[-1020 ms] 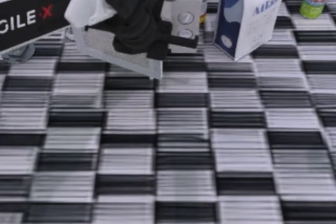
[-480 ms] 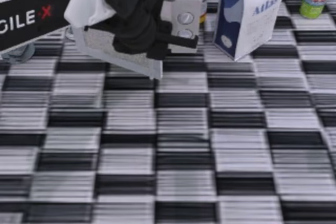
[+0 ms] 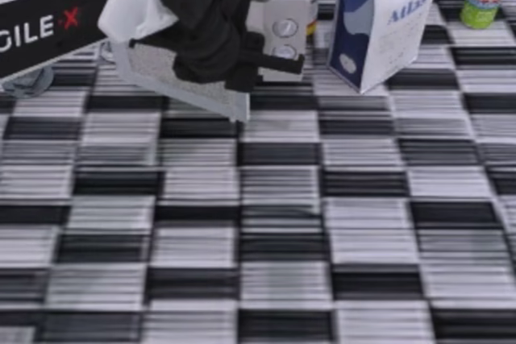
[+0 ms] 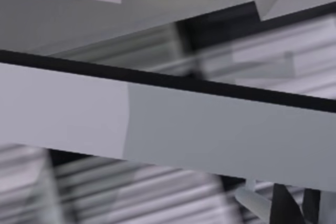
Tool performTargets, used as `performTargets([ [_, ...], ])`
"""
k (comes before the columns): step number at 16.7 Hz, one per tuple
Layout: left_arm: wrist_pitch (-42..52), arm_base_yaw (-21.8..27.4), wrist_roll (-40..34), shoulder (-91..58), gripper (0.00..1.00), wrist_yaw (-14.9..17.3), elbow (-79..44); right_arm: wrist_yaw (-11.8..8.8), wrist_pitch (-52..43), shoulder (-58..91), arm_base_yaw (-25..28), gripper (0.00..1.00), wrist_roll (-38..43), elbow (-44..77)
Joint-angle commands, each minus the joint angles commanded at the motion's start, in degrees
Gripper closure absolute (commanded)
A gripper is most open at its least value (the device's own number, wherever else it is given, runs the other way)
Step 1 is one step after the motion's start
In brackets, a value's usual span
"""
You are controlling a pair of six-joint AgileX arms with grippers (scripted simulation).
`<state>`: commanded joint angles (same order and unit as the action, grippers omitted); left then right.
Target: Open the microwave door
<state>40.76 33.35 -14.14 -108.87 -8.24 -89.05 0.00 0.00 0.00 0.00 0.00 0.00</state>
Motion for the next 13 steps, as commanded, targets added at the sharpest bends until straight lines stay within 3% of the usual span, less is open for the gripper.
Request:
performTargets([
  [4,-0.1,0.3,0.0,0.0,1.0,0.4,0.2,0.0,0.0,0.0,0.0,0.0,0.0,0.0],
  [13,-2.3,-1.7,7.1,4.8,1.0,4.0,6.4,0.0,0.0,0.0,0.0,0.0,0.0,0.0],
])
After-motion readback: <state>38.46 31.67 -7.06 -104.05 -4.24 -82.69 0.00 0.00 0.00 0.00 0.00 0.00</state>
